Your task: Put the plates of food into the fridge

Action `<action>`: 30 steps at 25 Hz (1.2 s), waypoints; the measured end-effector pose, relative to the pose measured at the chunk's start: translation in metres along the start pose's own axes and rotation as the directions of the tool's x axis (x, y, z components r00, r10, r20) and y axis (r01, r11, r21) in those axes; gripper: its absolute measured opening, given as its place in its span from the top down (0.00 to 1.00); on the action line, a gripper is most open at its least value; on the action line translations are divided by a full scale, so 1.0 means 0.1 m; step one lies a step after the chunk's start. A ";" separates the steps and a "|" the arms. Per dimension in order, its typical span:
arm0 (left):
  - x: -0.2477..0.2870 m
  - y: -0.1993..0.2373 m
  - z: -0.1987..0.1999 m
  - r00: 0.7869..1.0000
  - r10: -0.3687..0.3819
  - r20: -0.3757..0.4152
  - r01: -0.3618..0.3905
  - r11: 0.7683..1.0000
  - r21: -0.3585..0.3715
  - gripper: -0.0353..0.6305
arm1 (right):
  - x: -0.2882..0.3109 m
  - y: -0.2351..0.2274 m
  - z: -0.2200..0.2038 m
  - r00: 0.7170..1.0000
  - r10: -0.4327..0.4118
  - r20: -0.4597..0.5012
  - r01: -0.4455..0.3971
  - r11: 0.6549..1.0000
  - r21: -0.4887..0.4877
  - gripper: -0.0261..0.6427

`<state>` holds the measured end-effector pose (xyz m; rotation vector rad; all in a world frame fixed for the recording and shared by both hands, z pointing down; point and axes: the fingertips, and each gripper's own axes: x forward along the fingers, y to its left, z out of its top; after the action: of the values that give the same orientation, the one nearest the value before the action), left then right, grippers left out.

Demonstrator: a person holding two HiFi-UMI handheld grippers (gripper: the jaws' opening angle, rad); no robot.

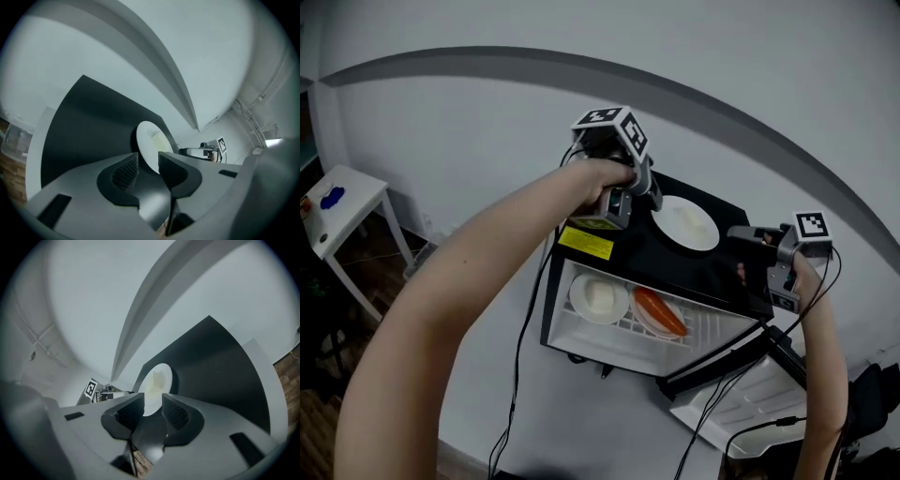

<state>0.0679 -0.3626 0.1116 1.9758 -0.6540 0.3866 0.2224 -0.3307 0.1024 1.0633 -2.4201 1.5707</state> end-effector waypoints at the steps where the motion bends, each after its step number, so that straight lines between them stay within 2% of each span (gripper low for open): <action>1: 0.05 0.02 0.03 1.000 0.005 -0.020 -0.006 0.999 -0.041 0.77 | 0.03 -0.03 0.04 1.000 0.000 -0.019 0.000 1.000 0.001 0.80; 3: 0.12 0.06 0.10 0.998 0.008 -0.062 -0.015 0.993 -0.114 0.77 | 0.10 -0.09 0.10 0.998 -0.010 -0.060 0.010 1.000 -0.004 0.80; 5: 0.21 0.06 0.12 0.995 -0.008 -0.100 -0.007 0.990 -0.141 0.77 | 0.13 -0.17 0.12 0.995 -0.032 -0.096 0.031 0.999 -0.011 0.80; 9: 0.33 -0.05 0.08 0.985 -0.030 -0.171 0.010 0.993 -0.118 0.77 | 0.13 -0.25 0.13 0.985 -0.076 -0.157 0.070 0.997 -0.041 0.80; 14: 0.33 -0.06 0.09 0.983 -0.025 -0.182 0.004 0.993 -0.118 0.77 | 0.21 -0.25 0.16 0.976 -0.095 -0.197 0.085 0.995 -0.059 0.80; 17: 0.35 -0.05 0.09 0.986 -0.011 -0.168 -0.009 0.993 -0.114 0.77 | 0.21 -0.25 0.17 0.977 -0.075 -0.198 0.066 0.997 -0.051 0.80; 20: 0.34 -0.05 0.10 0.990 -0.022 -0.140 0.000 0.988 -0.152 0.78 | 0.19 -0.24 0.18 0.983 -0.058 -0.171 0.052 0.998 -0.037 0.81; 22: 0.30 -0.05 0.15 0.993 -0.068 -0.097 0.047 0.978 -0.205 0.78 | 0.18 -0.23 0.19 0.988 -0.020 -0.153 0.018 1.000 -0.012 0.89; 24: 0.26 -0.03 0.20 0.990 -0.132 -0.040 0.117 0.958 -0.263 0.79 | 0.18 -0.18 0.17 0.989 0.062 -0.136 -0.057 0.998 0.039 0.90; 26: 0.20 0.00 0.23 0.982 -0.189 0.011 0.184 0.935 -0.303 0.86 | 0.18 -0.13 0.16 0.984 0.134 -0.117 -0.124 0.988 0.090 0.90; 28: 0.15 0.00 0.24 0.972 -0.230 0.041 0.231 0.920 -0.316 0.88 | 0.18 -0.11 0.15 0.982 0.154 -0.109 -0.143 0.984 0.102 0.91; 30: 0.13 -0.02 0.21 0.970 -0.241 0.034 0.240 0.923 -0.301 0.90 | 0.19 -0.11 0.14 0.984 0.137 -0.114 -0.128 0.988 0.088 0.92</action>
<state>0.0793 -0.3836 0.1068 1.7329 -0.4302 0.1292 0.2187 -0.3546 0.1120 0.8078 -2.4111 1.7324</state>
